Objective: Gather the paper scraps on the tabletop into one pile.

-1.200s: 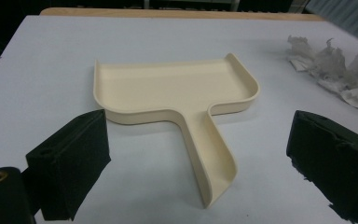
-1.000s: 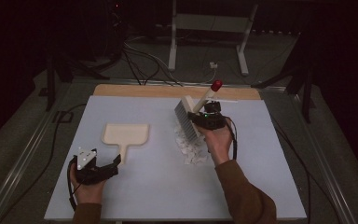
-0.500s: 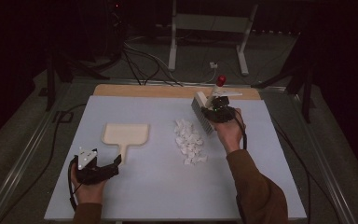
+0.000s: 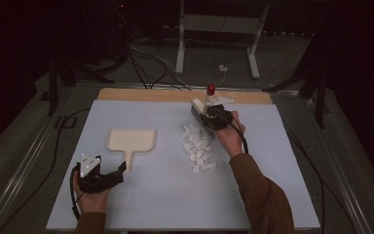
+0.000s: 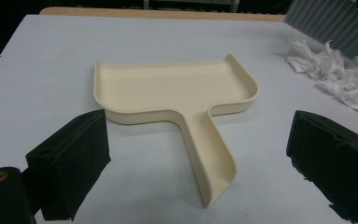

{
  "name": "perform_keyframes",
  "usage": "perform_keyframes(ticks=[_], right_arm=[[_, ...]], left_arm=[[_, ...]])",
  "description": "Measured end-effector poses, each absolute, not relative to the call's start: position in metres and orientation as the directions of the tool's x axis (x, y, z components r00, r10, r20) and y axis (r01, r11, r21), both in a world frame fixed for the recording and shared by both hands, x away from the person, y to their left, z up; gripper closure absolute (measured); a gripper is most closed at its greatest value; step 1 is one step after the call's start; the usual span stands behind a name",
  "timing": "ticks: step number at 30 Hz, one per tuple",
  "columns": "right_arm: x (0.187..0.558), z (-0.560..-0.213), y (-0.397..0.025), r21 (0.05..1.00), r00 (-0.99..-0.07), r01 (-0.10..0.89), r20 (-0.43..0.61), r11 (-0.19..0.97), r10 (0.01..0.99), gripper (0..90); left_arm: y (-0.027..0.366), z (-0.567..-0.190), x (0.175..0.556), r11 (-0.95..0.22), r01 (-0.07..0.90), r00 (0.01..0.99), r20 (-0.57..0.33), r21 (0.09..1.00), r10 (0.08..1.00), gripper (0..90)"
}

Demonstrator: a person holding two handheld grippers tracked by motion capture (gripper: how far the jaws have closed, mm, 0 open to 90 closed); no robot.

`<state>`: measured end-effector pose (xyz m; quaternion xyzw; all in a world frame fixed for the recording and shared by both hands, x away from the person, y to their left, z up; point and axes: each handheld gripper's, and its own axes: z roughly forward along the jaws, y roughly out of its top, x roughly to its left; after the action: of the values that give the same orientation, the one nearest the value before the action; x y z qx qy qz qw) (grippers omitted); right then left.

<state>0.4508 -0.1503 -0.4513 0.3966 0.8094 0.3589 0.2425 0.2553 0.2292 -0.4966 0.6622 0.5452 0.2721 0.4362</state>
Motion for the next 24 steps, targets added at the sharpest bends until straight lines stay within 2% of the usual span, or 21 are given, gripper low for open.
perform_keyframes(ticks=[2,9,13,24], right_arm=[[0.451,-0.453,-0.146,0.786,-0.615,0.414,-0.131,0.460,0.777,66.8],[0.450,-0.459,-0.135,0.762,-0.680,0.333,-0.215,0.556,0.701,66.8],[0.449,-0.462,-0.131,0.757,-0.710,0.305,-0.224,0.578,0.668,66.8],[0.434,-0.467,-0.129,0.685,-0.830,0.188,-0.273,0.704,0.487,66.8]], left_arm=[[0.229,-0.497,0.255,-0.023,0.484,0.258,-0.117,0.875,0.959,6.6],[0.229,-0.496,0.255,-0.019,0.483,0.258,-0.122,0.875,0.958,6.6],[0.229,-0.496,0.255,-0.021,0.484,0.259,-0.120,0.875,0.958,6.6],[0.229,-0.496,0.255,-0.017,0.485,0.255,-0.123,0.874,0.959,6.7]])
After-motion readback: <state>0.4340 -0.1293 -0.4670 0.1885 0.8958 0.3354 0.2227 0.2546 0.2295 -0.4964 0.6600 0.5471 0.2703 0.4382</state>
